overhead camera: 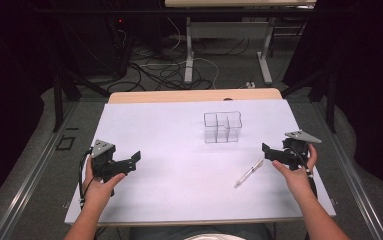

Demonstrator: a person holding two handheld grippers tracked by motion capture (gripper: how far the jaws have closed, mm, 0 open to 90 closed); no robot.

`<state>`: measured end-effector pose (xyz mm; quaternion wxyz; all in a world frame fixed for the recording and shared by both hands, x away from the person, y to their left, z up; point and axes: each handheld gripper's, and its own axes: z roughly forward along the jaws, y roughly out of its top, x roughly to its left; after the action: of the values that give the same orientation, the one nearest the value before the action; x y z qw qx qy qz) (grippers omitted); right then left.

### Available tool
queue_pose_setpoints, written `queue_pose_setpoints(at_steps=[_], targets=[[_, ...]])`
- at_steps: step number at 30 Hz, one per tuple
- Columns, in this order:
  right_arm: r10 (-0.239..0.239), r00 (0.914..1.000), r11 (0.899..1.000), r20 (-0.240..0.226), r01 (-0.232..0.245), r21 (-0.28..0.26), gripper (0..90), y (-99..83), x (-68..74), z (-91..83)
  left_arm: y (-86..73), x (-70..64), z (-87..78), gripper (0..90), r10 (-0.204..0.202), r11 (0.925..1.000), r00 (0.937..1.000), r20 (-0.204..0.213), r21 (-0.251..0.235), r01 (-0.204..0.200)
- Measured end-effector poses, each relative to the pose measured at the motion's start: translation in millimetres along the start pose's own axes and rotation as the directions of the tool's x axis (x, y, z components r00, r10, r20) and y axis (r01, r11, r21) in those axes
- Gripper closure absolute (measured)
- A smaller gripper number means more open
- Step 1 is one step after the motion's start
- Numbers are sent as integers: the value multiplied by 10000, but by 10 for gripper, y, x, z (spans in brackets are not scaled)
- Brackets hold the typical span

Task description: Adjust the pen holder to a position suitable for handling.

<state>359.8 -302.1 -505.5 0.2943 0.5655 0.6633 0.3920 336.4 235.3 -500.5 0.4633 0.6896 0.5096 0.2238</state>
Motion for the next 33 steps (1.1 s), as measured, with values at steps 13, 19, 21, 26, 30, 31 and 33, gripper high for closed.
queue_pose_setpoints(at_steps=[13,19,21,26,30,31,33], targets=[[-221,9996,9997,-166,222,40,223,37,81,50,-27,11,-21,25,-207,9998,9997,-101,53,207],[-48,9993,9998,-370,55,206,313,166,117,71,-33,15,-28,30,-173,9998,9998,-142,52,173],[-2,9990,9995,-440,16,320,338,211,135,76,-32,17,-37,31,-157,9999,9998,-124,44,158],[-56,9992,9992,-384,72,398,378,403,191,75,-28,16,-35,35,-169,9998,9998,-127,45,169],[-155,9989,9990,-438,173,416,458,606,235,93,-26,14,-28,36,-176,9998,9998,-93,76,177],[-137,9986,9989,-515,160,432,477,655,254,102,-26,14,-26,36,-170,9998,9998,-93,71,171],[-335,9983,9984,-473,357,450,520,745,283,117,-27,15,-25,37,-165,9998,9998,-96,75,166]])
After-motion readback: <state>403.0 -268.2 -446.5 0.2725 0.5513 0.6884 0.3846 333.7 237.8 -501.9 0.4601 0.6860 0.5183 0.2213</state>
